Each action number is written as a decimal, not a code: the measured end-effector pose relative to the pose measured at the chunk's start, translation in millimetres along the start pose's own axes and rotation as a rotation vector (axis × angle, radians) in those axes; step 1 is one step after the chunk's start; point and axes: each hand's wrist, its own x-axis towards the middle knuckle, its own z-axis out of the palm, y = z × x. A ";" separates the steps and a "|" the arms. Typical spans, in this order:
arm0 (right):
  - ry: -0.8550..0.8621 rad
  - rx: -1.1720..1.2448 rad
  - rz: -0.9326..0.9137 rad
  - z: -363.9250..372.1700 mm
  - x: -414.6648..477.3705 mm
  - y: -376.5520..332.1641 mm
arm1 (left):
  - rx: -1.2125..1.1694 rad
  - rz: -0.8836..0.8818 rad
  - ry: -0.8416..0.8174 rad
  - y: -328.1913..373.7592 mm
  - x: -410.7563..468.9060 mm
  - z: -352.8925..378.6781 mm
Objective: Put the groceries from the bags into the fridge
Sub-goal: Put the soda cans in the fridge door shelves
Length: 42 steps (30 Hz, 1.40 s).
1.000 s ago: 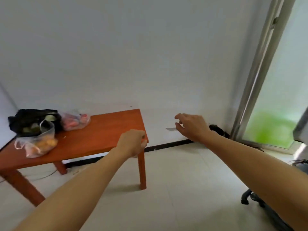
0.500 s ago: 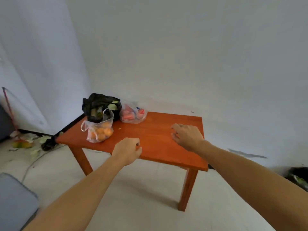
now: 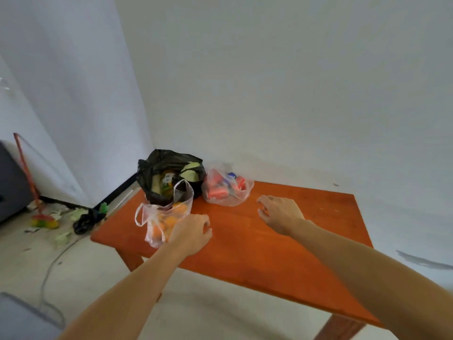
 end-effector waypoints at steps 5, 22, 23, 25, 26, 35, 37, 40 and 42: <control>0.002 -0.001 0.081 16.6 77.1 7.9 | -0.008 0.045 -0.015 -36.9 101.3 -8.8; -0.130 0.206 0.321 164.4 316.5 123.7 | -0.042 0.123 -0.077 -62.4 438.4 87.4; -0.149 0.214 0.323 175.0 328.5 125.1 | -0.043 0.112 -0.085 -67.0 454.6 97.1; -0.203 0.211 0.287 195.5 348.3 125.7 | -0.052 0.079 -0.144 -76.7 481.8 119.0; -0.237 0.199 0.254 204.7 357.2 126.0 | -0.065 0.061 -0.199 -80.9 492.5 130.4; -0.450 -0.121 -0.112 288.8 414.0 133.0 | 0.058 0.045 -0.493 -133.2 479.1 227.4; -0.454 -0.143 -0.127 303.2 418.1 136.7 | 0.133 0.065 -0.493 -143.6 469.8 236.5; -0.468 -0.178 -0.114 317.8 421.5 137.7 | 0.173 0.105 -0.450 -151.7 467.3 250.1; -0.442 -0.226 -0.106 325.6 420.4 134.1 | 0.180 0.095 -0.427 -153.9 467.8 260.8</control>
